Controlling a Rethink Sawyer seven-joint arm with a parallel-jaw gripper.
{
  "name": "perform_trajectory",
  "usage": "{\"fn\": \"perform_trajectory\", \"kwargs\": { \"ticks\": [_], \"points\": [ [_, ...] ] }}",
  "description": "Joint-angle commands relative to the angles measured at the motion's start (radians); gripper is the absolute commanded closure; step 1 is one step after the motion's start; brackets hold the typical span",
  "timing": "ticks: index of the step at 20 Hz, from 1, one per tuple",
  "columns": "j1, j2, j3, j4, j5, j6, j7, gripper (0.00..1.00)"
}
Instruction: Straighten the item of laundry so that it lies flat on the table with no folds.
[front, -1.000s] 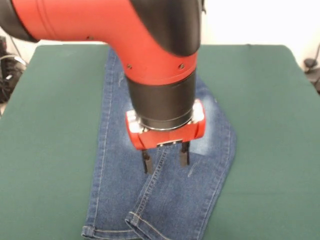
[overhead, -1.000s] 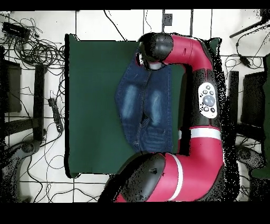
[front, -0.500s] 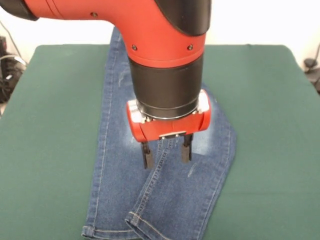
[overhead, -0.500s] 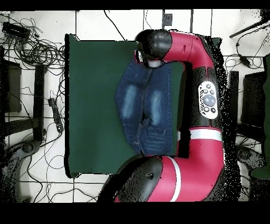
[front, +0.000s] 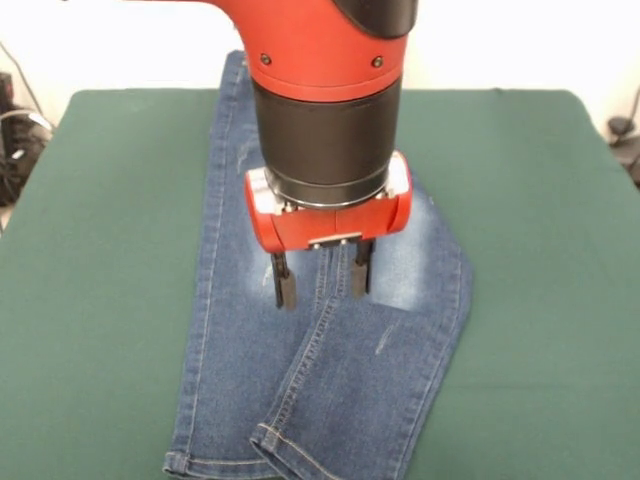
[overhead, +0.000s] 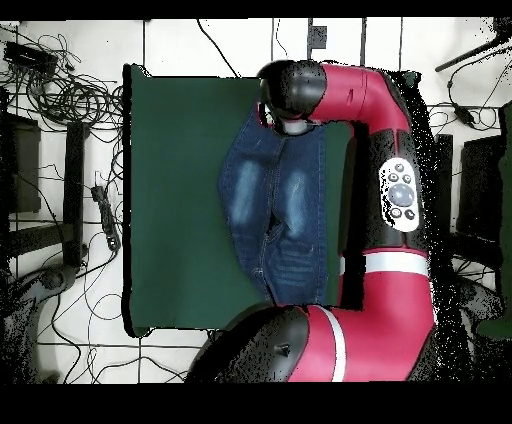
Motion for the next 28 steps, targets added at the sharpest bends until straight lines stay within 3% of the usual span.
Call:
{"fn": "perform_trajectory", "kwargs": {
  "ticks": [1,12,28],
  "points": [
    [0.037,0.002,-0.010,0.185,-0.031,-0.063,0.015,0.00],
    [0.034,-0.058,-0.031,0.334,-0.040,-0.194,0.039,0.00],
    [0.019,-0.195,-0.055,0.555,-0.030,-0.257,0.056,0.00]
  ]
}}
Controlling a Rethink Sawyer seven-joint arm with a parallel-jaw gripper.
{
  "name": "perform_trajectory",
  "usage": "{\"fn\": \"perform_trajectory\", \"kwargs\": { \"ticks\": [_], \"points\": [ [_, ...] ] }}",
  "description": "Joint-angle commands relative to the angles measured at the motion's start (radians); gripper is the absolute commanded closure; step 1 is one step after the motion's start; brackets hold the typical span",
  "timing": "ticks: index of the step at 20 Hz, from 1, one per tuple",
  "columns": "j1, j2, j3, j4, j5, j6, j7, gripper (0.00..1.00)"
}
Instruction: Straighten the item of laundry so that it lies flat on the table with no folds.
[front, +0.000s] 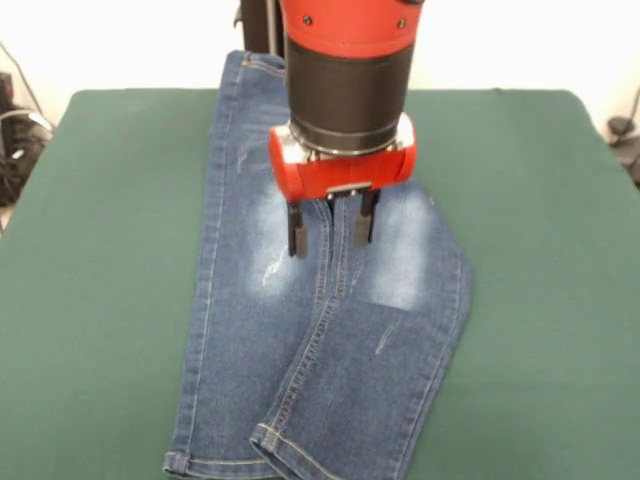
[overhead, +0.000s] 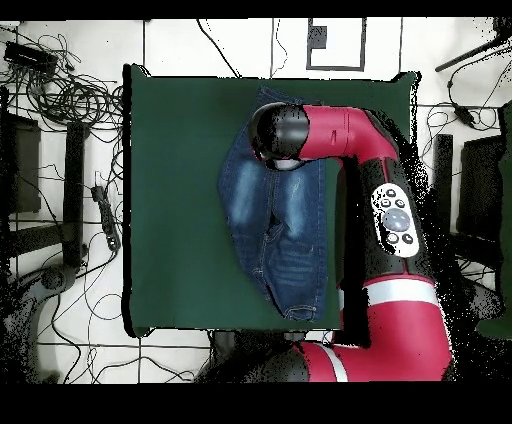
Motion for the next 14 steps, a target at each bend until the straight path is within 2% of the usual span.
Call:
{"fn": "perform_trajectory", "kwargs": {
  "ticks": [1,6,9,14],
  "points": [
    [0.017,-0.058,-0.001,0.241,-0.015,-0.064,0.054,0.00],
    [0.020,-0.076,-0.016,0.294,-0.038,-0.109,0.064,0.00],
    [0.018,-0.089,-0.021,0.350,-0.049,-0.177,0.075,0.00],
    [0.023,-0.097,-0.036,0.391,-0.038,-0.213,0.109,0.00]
  ]
}}
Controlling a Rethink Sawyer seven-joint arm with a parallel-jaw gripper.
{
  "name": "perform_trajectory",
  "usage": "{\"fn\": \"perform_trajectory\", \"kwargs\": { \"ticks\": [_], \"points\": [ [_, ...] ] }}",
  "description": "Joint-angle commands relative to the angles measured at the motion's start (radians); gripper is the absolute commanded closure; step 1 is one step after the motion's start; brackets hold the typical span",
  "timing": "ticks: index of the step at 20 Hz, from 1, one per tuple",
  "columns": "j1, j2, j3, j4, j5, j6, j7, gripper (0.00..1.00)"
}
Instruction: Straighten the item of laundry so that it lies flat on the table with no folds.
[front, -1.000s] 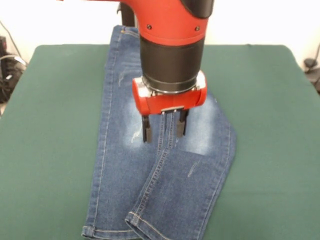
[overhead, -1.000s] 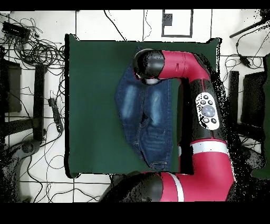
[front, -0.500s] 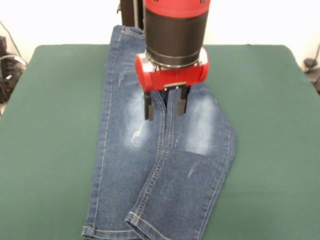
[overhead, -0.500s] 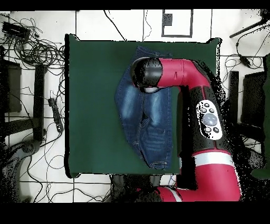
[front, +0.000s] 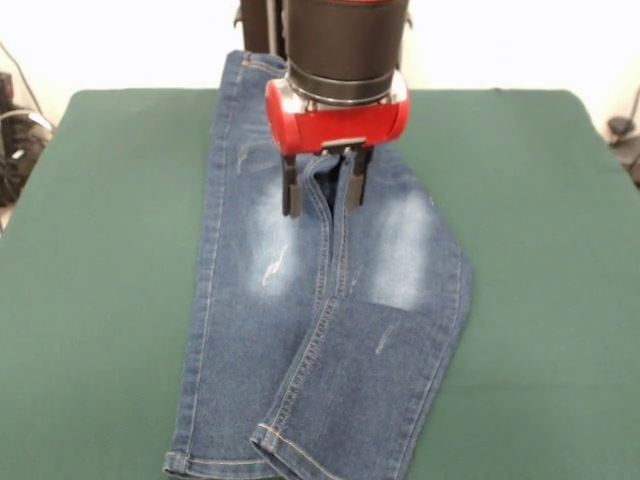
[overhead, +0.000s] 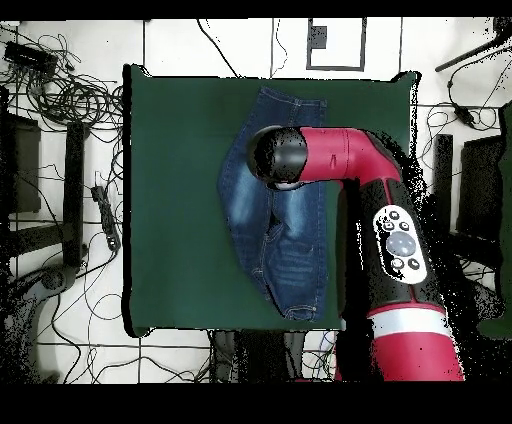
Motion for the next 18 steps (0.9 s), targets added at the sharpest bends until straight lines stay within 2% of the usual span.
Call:
{"fn": "perform_trajectory", "kwargs": {
  "ticks": [1,18],
  "points": [
    [0.028,0.004,-0.007,0.226,-0.027,-0.105,0.115,0.00],
    [0.021,-0.030,-0.039,0.316,0.023,-0.144,0.158,0.00]
  ]
}}
